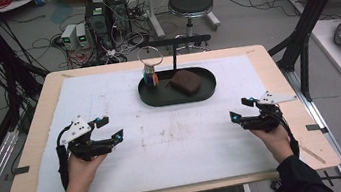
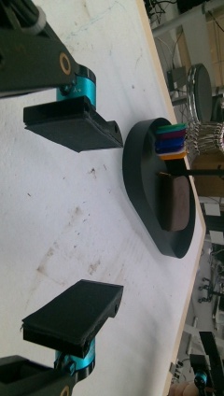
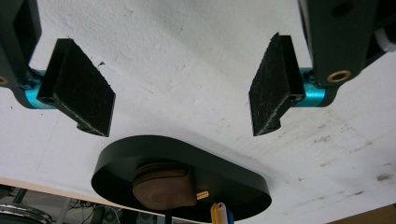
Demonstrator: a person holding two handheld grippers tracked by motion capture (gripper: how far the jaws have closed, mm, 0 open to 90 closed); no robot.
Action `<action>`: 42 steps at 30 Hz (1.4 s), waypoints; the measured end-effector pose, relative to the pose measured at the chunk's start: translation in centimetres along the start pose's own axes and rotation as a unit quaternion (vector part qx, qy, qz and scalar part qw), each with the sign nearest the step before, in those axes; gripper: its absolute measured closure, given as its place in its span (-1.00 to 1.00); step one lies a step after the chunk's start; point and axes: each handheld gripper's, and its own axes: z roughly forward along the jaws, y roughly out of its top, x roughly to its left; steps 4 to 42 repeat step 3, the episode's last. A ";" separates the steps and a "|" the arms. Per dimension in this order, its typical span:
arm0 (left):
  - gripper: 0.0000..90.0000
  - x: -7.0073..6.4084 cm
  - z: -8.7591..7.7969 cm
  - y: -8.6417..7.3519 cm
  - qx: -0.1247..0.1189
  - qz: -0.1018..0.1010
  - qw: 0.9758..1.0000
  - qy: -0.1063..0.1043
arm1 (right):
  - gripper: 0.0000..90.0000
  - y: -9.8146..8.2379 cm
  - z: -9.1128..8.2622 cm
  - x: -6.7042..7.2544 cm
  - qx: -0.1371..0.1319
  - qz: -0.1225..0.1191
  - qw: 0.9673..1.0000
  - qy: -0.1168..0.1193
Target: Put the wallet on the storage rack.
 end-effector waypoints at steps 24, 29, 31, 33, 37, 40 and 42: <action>-0.45 0.0 0.0 0.0 0.001 0.003 1.000 0.000 | -0.49 0.0 0.1 0.0 0.001 -0.001 1.000 -0.001; -0.45 0.0 0.0 0.0 0.001 0.003 1.000 0.000 | -0.49 0.0 0.1 0.0 0.001 -0.001 1.000 -0.001; -0.45 0.0 0.0 0.0 0.001 0.003 1.000 0.000 | -0.49 0.0 0.1 0.0 0.001 -0.001 1.000 -0.001; -0.45 0.0 0.0 0.0 0.001 0.003 1.000 0.000 | -0.49 0.0 0.1 0.0 0.001 -0.001 1.000 -0.001; -0.45 0.0 0.0 0.0 0.001 0.003 1.000 0.000 | -0.49 0.0 0.1 0.0 0.001 -0.001 1.000 -0.001; -0.45 0.0 0.0 0.0 0.001 0.003 1.000 0.000 | -0.49 0.0 0.1 0.0 0.001 -0.001 1.000 -0.001; -0.45 0.0 0.0 0.0 0.001 0.003 1.000 0.000 | -0.49 0.0 0.1 0.0 0.001 -0.001 1.000 -0.001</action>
